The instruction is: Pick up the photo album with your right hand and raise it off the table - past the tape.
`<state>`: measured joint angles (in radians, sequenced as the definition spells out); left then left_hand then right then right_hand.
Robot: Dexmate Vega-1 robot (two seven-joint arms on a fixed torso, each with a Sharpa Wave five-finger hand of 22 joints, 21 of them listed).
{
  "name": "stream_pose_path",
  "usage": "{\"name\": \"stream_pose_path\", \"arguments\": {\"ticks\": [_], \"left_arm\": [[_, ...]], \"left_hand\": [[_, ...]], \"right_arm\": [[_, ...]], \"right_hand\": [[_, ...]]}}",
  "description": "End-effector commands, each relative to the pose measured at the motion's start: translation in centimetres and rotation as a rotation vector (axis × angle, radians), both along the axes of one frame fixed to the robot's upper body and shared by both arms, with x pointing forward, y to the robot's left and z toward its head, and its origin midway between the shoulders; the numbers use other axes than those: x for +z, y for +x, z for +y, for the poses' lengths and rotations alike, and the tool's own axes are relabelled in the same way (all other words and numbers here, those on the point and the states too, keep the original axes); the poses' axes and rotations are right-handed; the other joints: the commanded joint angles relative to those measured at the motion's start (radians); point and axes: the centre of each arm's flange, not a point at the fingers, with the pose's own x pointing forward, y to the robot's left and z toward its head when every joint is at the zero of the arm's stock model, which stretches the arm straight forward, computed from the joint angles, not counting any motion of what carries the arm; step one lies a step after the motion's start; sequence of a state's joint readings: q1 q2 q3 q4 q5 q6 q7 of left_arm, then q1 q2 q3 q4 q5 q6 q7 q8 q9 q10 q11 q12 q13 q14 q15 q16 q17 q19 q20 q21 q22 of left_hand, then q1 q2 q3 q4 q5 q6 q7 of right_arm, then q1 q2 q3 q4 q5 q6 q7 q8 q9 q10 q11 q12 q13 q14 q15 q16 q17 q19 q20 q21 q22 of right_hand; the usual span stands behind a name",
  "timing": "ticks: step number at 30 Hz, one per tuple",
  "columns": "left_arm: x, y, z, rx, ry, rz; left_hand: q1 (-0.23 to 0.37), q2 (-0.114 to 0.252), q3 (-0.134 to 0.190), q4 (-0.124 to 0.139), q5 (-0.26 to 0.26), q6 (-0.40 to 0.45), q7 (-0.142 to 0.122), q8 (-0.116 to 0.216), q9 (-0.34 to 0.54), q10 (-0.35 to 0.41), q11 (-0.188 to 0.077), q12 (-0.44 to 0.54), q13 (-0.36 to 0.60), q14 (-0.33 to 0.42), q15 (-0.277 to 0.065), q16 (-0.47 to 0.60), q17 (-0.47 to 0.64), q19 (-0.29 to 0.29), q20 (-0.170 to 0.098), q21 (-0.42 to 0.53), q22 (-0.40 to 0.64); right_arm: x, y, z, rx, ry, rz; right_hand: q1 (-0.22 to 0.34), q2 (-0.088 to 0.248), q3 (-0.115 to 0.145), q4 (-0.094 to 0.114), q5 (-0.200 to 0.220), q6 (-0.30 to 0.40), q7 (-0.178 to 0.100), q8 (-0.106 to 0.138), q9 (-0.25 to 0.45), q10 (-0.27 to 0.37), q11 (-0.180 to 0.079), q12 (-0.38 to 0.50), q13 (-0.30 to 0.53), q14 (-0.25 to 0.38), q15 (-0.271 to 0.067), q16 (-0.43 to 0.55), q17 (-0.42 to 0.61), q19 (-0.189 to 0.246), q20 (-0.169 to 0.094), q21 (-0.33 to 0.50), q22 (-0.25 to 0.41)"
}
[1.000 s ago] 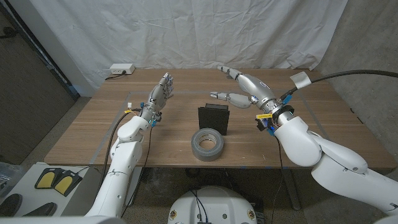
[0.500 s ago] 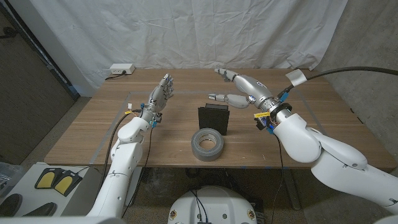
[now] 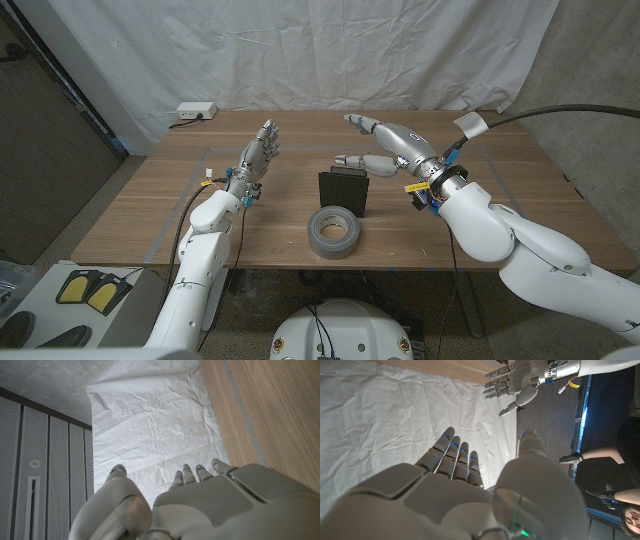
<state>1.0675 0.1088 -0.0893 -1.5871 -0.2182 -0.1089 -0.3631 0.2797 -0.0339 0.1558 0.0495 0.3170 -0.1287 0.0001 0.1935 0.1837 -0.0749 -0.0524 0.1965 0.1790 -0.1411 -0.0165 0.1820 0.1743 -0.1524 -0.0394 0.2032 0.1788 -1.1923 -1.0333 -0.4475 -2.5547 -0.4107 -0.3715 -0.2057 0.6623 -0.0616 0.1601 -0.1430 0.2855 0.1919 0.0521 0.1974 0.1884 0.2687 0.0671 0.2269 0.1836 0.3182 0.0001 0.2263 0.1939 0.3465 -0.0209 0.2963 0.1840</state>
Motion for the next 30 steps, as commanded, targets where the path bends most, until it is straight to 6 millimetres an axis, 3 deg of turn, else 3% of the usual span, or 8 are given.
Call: {"name": "stream_pose_path", "arguments": {"ticks": [1, 12, 15, 30], "left_arm": [[0.2, 0.1, -0.5, -0.008, 0.002, -0.009], [0.4, 0.4, -0.4, -0.012, 0.002, -0.012], [0.8, 0.6, -0.4, -0.017, 0.003, -0.015], [1.7, 1.6, -1.2, -0.051, 0.053, 0.005]], "left_hand": [[0.013, 0.002, -0.006, -0.002, -0.005, -0.005, 0.002, 0.0, 0.002, -0.002, 0.004, 0.003, 0.005, -0.003, 0.002, 0.003, 0.006, -0.008, -0.063, -0.002, 0.005], [0.015, 0.003, -0.009, -0.002, -0.006, -0.005, 0.003, 0.0, 0.002, -0.004, -0.003, 0.003, 0.005, -0.004, 0.002, 0.003, 0.006, -0.008, -0.064, -0.001, 0.005], [0.015, 0.003, -0.009, -0.002, -0.006, -0.005, 0.003, 0.0, 0.002, -0.005, -0.003, 0.003, 0.005, -0.004, 0.002, 0.003, 0.006, -0.008, -0.063, -0.001, 0.005], [0.017, 0.004, -0.011, -0.002, -0.007, -0.006, 0.003, 0.0, 0.002, -0.004, -0.002, 0.003, 0.005, -0.004, 0.002, 0.003, 0.006, -0.009, -0.062, -0.001, 0.005]], "right_arm": [[-0.2, 0.1, 0.1, -0.042, -0.028, 0.013], [-0.5, 0.7, 0.7, -0.094, -0.051, 0.033], [-0.6, 0.8, 0.9, -0.115, -0.052, 0.04], [-0.5, 0.5, 1.7, -0.163, -0.06, 0.046]], "right_hand": [[0.005, -0.003, -0.003, 0.007, 0.005, 0.017, -0.001, 0.011, 0.003, 0.027, -0.004, 0.011, 0.005, 0.018, 0.0, 0.003, 0.006, 0.014, 0.001, 0.0, 0.003], [0.003, -0.005, -0.007, 0.01, 0.009, 0.04, 0.003, 0.018, 0.003, 0.056, -0.001, 0.02, 0.006, 0.019, 0.006, -0.001, 0.007, 0.017, 0.003, -0.003, 0.004], [0.002, -0.006, -0.012, 0.013, 0.012, 0.082, 0.006, 0.031, 0.004, 0.058, -0.003, 0.02, 0.007, 0.016, 0.012, -0.005, 0.007, 0.017, 0.006, -0.007, 0.004], [-0.006, -0.008, -0.019, 0.019, 0.014, 0.075, 0.009, 0.024, 0.005, 0.072, 0.001, 0.024, 0.009, 0.013, 0.022, -0.009, 0.008, 0.012, 0.013, -0.014, 0.004]]}}
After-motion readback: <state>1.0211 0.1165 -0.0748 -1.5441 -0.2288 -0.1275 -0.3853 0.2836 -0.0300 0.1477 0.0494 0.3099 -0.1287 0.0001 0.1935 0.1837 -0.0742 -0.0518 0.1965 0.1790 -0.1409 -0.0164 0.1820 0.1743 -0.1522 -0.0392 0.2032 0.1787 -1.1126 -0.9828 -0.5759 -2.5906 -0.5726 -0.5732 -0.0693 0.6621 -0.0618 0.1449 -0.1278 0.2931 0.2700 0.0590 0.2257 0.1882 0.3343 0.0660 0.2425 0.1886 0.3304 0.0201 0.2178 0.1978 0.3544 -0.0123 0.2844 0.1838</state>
